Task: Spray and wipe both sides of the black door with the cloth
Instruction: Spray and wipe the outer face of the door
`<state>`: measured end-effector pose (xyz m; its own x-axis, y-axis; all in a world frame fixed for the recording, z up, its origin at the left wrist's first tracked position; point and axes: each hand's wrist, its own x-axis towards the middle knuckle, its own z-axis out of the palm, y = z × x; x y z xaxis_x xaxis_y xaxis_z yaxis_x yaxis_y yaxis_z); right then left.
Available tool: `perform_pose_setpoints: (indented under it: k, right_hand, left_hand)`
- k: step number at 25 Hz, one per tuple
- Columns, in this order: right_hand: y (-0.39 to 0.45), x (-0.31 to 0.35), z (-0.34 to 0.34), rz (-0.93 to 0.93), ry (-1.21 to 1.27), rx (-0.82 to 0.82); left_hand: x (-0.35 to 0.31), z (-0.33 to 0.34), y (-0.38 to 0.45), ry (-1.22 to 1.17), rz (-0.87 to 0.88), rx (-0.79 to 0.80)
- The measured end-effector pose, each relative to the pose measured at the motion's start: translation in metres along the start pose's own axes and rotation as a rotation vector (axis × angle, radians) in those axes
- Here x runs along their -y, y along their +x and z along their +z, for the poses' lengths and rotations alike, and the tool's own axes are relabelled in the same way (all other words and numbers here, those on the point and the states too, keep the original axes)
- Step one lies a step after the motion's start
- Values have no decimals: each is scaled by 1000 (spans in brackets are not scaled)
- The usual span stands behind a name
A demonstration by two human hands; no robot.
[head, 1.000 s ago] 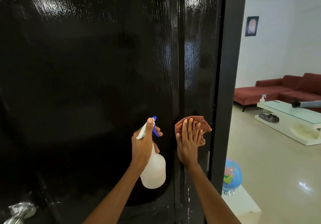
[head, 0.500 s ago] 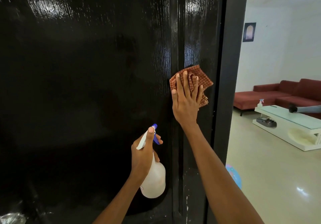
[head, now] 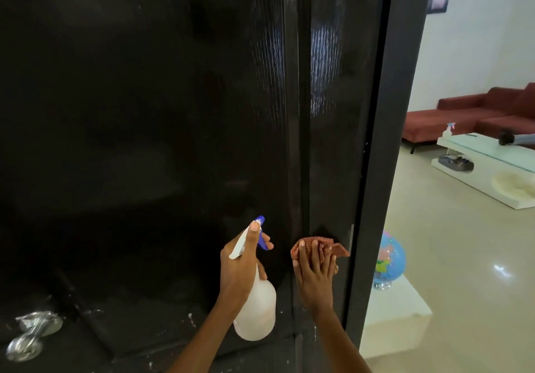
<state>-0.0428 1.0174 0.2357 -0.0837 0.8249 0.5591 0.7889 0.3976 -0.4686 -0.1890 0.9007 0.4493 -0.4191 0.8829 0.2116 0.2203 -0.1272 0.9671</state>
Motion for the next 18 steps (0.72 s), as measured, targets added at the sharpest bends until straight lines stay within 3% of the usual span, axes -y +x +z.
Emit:
perform_pose_setpoints:
  k: [3, 7, 14, 18]
  right_hand:
    - [-21, 15, 22, 202, 93, 87]
    - [-13, 42, 19, 239, 209, 79]
    - [70, 52, -45, 23, 11, -132]
    - [17, 20, -15, 9, 20, -86]
  left_hand:
    - [22, -5, -10, 28, -68, 6]
    - [38, -13, -23, 40, -111, 9]
    - [36, -3, -19, 14, -123, 40]
    - [32, 3, -24, -7, -120, 54]
